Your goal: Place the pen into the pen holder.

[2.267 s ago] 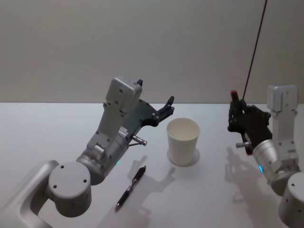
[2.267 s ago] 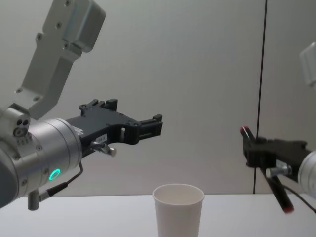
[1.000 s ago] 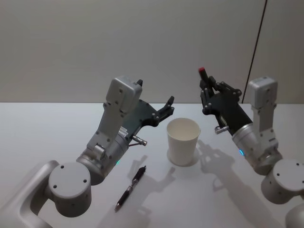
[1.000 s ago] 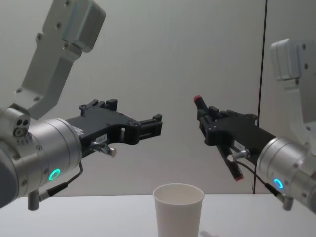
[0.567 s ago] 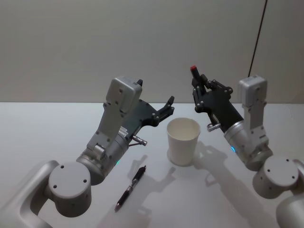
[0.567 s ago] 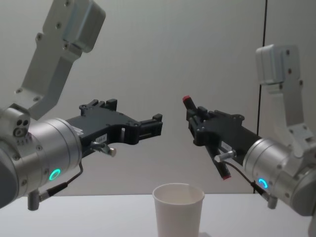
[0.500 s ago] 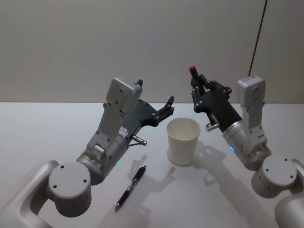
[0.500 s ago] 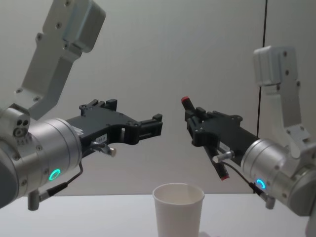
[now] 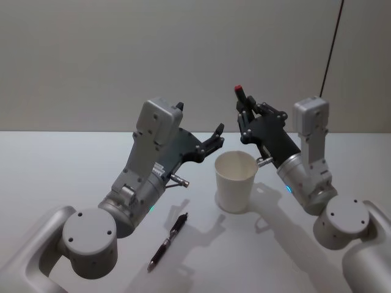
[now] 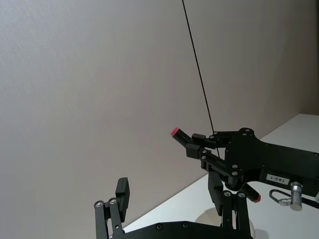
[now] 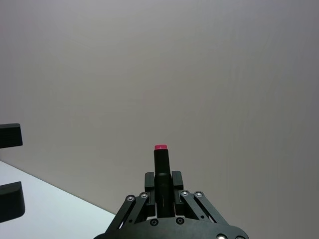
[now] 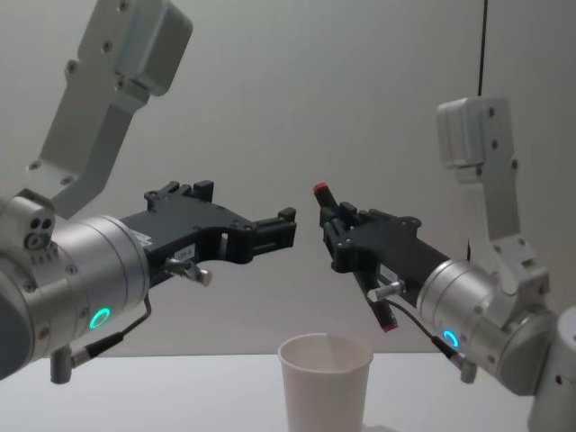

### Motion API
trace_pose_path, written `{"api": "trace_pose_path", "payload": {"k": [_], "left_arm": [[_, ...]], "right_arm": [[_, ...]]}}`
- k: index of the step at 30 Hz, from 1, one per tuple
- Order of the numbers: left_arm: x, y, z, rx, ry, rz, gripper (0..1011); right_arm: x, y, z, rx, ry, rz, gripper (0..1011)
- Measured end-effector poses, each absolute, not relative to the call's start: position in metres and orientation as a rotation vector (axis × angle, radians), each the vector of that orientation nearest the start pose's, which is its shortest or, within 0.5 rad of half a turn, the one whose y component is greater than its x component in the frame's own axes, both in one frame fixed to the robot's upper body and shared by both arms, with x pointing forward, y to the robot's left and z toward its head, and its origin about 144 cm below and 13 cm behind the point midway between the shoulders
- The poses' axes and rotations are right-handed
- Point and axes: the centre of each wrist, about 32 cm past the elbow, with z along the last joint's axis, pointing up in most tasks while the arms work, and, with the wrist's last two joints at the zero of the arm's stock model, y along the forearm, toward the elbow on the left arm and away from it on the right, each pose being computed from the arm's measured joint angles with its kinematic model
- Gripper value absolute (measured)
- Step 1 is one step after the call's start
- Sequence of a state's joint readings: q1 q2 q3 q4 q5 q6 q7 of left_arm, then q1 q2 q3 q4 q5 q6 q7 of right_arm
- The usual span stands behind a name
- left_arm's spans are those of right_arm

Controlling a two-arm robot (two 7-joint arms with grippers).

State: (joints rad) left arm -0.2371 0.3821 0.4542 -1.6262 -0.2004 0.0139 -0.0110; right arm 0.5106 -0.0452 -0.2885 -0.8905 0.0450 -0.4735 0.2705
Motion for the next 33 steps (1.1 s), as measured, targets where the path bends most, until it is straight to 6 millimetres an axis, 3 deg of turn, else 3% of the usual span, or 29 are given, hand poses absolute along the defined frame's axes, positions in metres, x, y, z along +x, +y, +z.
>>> {"api": "trace_pose_path", "payload": {"k": [33], "left_arm": [[0.492,0.198,1.204,0.061,-0.268,1.124,1004]], "right_arm": [[0.602,-0.110,1.119,0.170,-0.230,-0.985,185]]}}
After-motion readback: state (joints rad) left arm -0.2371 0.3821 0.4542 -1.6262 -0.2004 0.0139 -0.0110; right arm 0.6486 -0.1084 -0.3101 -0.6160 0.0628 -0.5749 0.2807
